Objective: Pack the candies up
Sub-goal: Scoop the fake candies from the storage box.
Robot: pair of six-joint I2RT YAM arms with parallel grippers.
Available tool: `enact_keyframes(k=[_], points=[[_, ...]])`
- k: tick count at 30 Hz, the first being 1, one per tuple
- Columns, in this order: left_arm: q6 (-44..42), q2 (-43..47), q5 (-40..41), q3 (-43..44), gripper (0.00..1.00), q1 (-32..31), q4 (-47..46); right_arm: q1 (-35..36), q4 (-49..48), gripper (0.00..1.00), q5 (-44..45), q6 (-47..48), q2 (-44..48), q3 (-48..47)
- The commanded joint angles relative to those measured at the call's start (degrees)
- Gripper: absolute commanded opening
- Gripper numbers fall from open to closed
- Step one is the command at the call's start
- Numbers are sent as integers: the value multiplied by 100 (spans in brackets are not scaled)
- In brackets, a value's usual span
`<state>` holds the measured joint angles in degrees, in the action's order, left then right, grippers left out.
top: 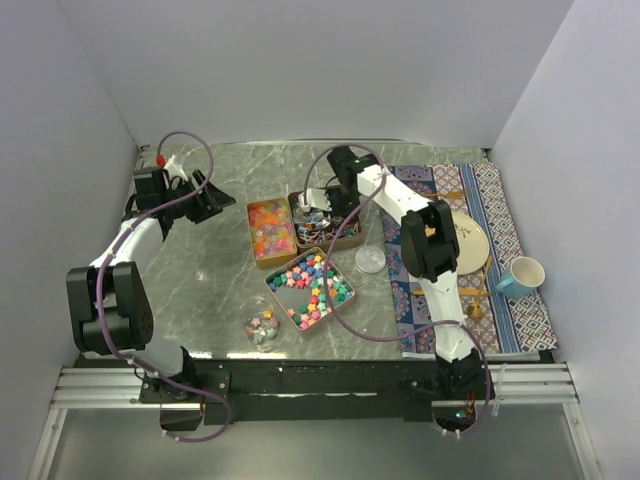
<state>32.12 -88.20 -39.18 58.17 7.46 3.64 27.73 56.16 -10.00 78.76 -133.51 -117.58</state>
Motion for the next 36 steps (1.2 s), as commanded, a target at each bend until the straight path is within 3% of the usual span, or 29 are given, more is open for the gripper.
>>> enact_keyframes(k=[1,11,18,24,31,36], points=[[-188,-47,-54,132,65,9,93,-162,-438,0,-1310,-361,580,358],[-381,-303,-116,309,65,1,295,-540,-1379,0,-2031,-932,1635,1746],[-812,-311,-46,353,65,1,610,-768,-2196,0,-2647,-2118,2039,2176],[-1147,-364,-90,476,64,1,805,-830,-2558,0,-2542,-2243,2452,2740],[-849,-57,59,555,65,36,665,-690,-1199,0,-2025,-1461,3032,2556],[-593,461,744,432,71,150,743,-173,-98,0,-1787,-1074,3542,2056]])
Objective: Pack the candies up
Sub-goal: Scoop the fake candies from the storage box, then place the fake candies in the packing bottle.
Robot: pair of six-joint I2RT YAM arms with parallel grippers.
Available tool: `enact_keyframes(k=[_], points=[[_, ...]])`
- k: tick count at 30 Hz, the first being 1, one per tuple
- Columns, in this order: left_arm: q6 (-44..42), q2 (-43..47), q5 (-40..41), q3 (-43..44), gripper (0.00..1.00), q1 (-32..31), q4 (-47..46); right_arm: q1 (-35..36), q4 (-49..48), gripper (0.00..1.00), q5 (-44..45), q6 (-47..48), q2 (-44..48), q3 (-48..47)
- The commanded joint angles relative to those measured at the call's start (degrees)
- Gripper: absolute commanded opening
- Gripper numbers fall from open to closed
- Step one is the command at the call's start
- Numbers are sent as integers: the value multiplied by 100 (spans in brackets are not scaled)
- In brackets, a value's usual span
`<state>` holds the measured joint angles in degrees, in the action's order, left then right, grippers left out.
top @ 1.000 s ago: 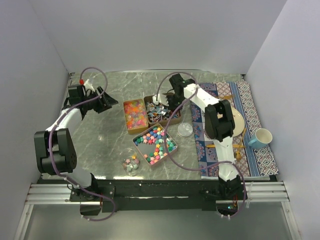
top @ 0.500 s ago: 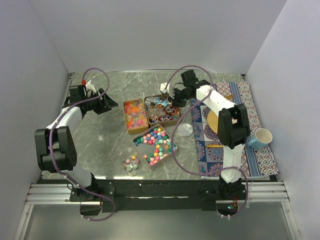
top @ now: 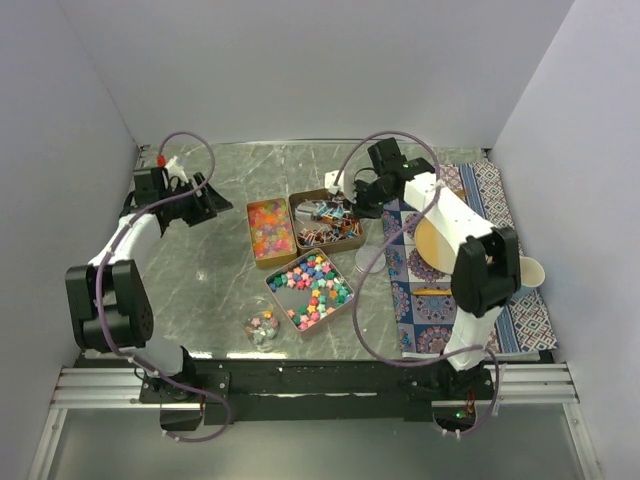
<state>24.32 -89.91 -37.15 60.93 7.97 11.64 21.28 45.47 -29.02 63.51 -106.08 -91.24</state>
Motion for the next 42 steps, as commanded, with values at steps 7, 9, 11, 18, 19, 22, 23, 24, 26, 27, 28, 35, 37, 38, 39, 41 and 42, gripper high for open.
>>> enact_keyframes(k=[7,9,11,18,19,22,23,24,26,27,28,35,37,38,39,41,42], points=[[266,1457,964,-265,73,451,251,1728,1517,0,888,382,1292,-377],[293,1625,964,-396,73,565,216,1958,1578,0,924,93,1266,-516],[354,1862,937,-476,73,635,137,2300,1763,0,950,-118,1161,-631],[513,2355,911,-740,73,768,14,3153,2027,0,1591,-137,932,-772],[530,2451,911,-810,73,759,14,3233,2096,0,1714,-128,897,-798],[583,2653,893,-977,74,768,-39,3479,2150,0,2084,-84,800,-886],[592,2689,902,-1021,74,776,-82,3523,2176,0,2189,-67,765,-921],[609,2733,902,-1091,74,785,-100,3576,2176,0,2250,-58,756,-965],[644,2838,911,-1144,74,794,-135,3734,2264,0,2426,-49,651,-1035],[662,2865,902,-1179,74,803,-153,3778,2316,0,2566,-66,598,-1079],[680,2908,885,-1188,74,812,-162,3857,2413,0,2620,-84,545,-1115],[697,3067,867,-1329,75,829,-258,4208,2501,0,3226,21,361,-1247],[732,3085,849,-1355,75,838,-346,4288,2667,0,3489,-13,281,-1308],[750,3085,849,-1364,75,838,-364,4358,2738,0,3534,-22,203,-1395],[776,3093,849,-1364,75,829,-390,4385,2808,0,3578,-22,176,-1422],[820,3120,858,-1364,76,829,-452,4481,2914,0,3736,39,141,-1484],[829,3120,858,-1355,76,838,-469,4508,2932,0,3797,65,158,-1493]])
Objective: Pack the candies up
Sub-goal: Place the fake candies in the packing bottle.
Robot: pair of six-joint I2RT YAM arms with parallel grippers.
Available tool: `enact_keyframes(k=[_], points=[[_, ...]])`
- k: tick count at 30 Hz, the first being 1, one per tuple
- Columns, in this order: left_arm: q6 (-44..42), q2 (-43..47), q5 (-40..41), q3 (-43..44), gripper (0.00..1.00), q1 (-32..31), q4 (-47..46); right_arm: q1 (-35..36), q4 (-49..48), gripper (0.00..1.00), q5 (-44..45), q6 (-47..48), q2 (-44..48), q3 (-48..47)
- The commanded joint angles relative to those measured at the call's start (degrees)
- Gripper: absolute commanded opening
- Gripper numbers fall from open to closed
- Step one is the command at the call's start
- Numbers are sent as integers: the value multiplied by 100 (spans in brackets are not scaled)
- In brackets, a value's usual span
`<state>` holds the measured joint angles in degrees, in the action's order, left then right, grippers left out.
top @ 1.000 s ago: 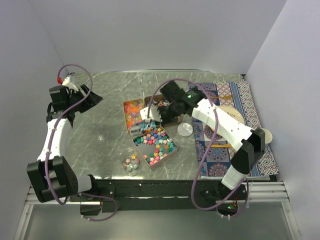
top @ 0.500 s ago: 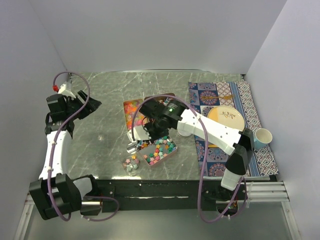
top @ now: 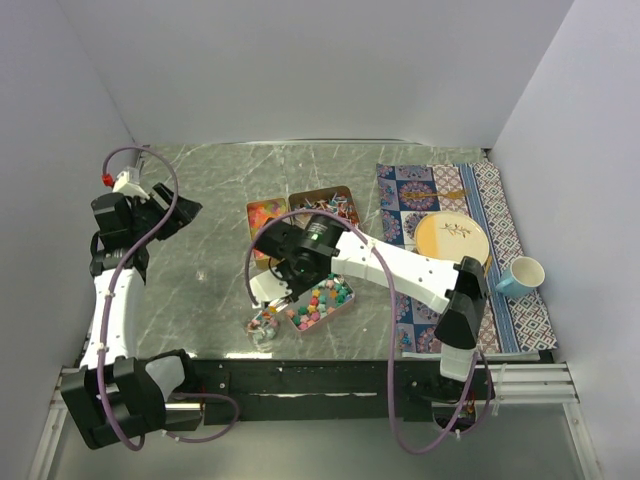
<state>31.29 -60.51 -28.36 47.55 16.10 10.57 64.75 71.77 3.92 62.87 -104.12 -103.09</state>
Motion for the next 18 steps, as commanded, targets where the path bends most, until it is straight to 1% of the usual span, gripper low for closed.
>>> enact_keyframes(k=[1,11,15,18], points=[[158,189,-38,-35,76,25,-371,187,338,0,609,172,-65,-308],[316,312,-178,-176,76,25,-477,371,786,0,1198,-117,-575,-1151],[369,225,-248,-220,76,25,-433,354,891,0,1374,-65,-663,-1512],[404,84,-302,-307,76,16,-372,205,1014,0,1462,-196,-628,-1732]])
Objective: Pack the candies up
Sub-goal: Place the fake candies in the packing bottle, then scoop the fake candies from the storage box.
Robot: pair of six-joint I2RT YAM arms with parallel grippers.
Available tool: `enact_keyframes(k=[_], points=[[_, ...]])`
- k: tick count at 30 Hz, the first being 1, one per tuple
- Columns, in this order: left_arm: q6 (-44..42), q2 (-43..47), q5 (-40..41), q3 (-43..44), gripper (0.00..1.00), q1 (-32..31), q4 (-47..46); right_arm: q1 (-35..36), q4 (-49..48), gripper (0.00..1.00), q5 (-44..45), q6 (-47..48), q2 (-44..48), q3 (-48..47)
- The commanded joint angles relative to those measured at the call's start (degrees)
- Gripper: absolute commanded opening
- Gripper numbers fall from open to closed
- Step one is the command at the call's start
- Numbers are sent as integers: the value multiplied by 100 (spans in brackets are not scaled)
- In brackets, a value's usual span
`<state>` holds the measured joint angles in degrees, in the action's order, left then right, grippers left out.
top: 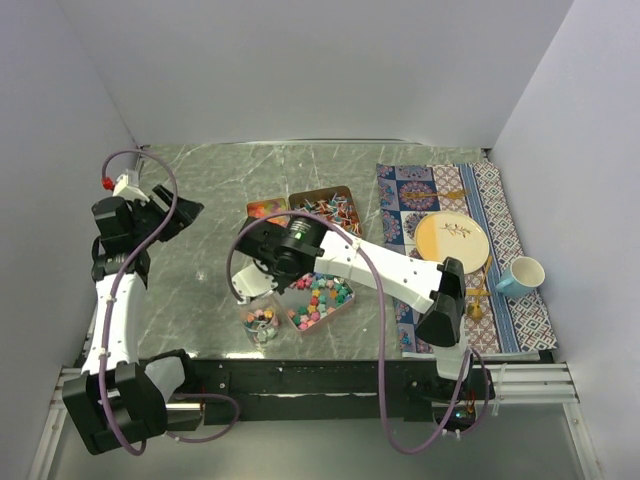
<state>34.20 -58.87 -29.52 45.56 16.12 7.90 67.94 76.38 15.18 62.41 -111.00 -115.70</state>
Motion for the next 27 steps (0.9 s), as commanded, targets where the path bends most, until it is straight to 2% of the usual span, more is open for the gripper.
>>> enact_keyframes(k=[1,3,10,13,20,23,27], points=[[131,-115,-186,-126,75,23,-44,-175,588,0,363,-342,96,-497],[192,-221,-195,-205,74,-3,-25,-377,597,0,476,-588,305,-288],[351,-256,-72,-451,74,-170,-271,-905,633,0,951,-1433,1062,2029],[439,-248,-37,-531,74,-214,-342,-976,641,0,1197,-1811,1133,2577],[518,-379,16,-425,73,-329,-351,-1073,650,0,1452,-2268,809,2588],[597,-380,138,-294,73,-329,-1,-1064,650,0,1593,-2479,510,2430],[869,-56,727,-232,73,-329,852,-994,659,0,1883,-2628,141,2333]])
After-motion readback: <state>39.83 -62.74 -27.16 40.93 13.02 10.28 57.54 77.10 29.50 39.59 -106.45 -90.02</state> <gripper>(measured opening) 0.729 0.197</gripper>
